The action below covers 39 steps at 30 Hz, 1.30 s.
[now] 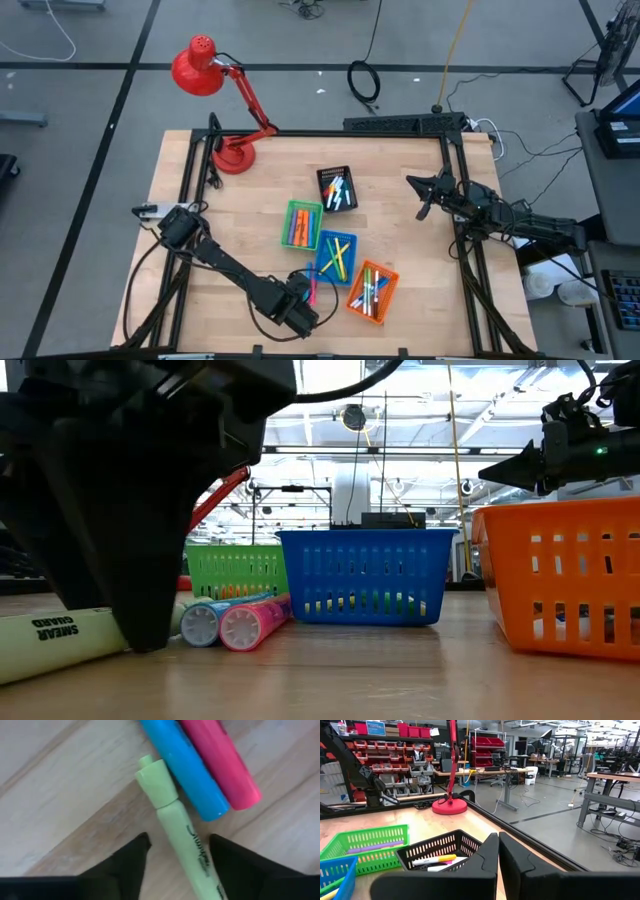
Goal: Pick & Place Markers
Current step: Put the light green highlighter into the green basket
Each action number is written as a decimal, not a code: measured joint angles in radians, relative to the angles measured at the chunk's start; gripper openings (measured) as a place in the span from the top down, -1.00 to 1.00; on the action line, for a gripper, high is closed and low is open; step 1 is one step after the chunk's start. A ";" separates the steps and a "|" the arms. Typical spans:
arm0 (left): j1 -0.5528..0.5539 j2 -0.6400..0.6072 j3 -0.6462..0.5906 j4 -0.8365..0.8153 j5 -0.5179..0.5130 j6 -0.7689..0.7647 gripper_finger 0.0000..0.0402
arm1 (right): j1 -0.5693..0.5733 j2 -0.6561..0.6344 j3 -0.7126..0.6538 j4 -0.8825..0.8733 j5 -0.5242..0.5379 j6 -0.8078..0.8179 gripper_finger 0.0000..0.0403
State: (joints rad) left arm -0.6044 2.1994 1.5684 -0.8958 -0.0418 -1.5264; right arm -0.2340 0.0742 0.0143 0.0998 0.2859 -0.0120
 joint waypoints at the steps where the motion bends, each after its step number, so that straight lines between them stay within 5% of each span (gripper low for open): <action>1: 0.000 0.000 0.000 -0.003 0.000 0.001 -0.02 | 0.000 0.000 0.000 0.000 0.000 0.000 1.00; 9: 0.005 0.000 -0.003 -0.005 -0.025 0.017 0.70 | 0.000 0.000 0.000 0.000 0.000 0.000 1.00; 18: -0.002 -0.063 -0.010 -0.047 -0.071 0.109 0.70 | 0.000 0.000 0.000 0.000 0.000 0.000 1.00; 26: 0.014 -0.264 -0.010 -0.177 -0.345 0.141 0.70 | 0.000 0.000 0.000 0.000 0.000 0.000 1.00; 33: 0.120 -0.399 -0.007 -0.153 -0.605 0.248 0.70 | 0.000 0.000 0.000 0.000 0.000 0.000 1.00; 39: 0.282 -0.412 -0.009 -0.147 -0.592 0.349 0.69 | 0.000 0.000 0.000 0.000 0.000 0.000 1.00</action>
State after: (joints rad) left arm -0.3224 1.7876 1.5596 -1.0432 -0.6338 -1.1774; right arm -0.2340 0.0742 0.0143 0.0998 0.2863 -0.0120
